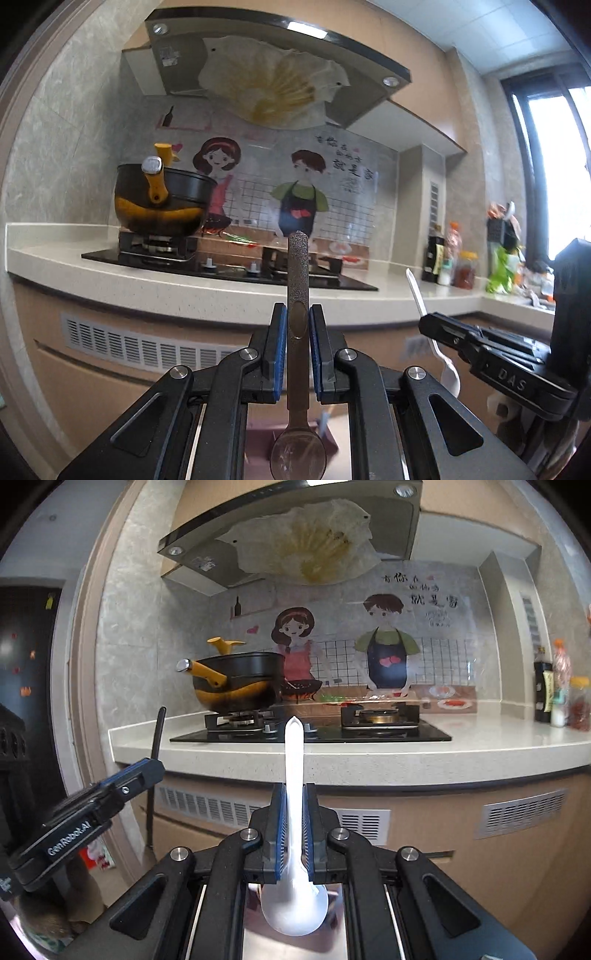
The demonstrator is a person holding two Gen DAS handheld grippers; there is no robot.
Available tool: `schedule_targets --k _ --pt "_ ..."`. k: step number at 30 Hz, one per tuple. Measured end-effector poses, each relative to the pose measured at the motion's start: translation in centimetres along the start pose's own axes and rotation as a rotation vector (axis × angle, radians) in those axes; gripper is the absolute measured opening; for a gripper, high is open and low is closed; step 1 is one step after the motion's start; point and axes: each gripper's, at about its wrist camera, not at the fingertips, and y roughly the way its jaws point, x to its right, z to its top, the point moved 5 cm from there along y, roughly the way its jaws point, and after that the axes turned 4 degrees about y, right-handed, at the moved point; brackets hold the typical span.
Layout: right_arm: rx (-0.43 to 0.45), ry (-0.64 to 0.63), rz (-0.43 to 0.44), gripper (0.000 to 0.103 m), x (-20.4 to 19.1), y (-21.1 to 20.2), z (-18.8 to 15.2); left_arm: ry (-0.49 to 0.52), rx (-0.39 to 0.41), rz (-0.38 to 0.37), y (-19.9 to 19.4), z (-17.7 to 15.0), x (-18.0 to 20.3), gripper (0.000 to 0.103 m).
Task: Organize utensils
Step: 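Lift both held spoons up over the maroon holder, then lower both spoons into the holder and open both grippers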
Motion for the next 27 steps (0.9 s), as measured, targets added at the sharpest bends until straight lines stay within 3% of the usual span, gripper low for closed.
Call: schedule_targets --k 5,16,27 --pt "-0.054 0.057 -0.005 0.008 1.2 5.3 -1.8 -0.030 -0.039 0.027 5.3 -1.9 -2.6 0.012" --pt "-0.204 0.091 -0.068 0.008 4.0 14.3 -9.3 -0.097 -0.176 0.024 14.7 -10.5 -5.5 0.012" --pt "-0.259 0.111 -0.071 0.008 5.4 18.8 -14.4 -0.104 -0.278 0.051 18.9 -17.2 -6.3 0.012"
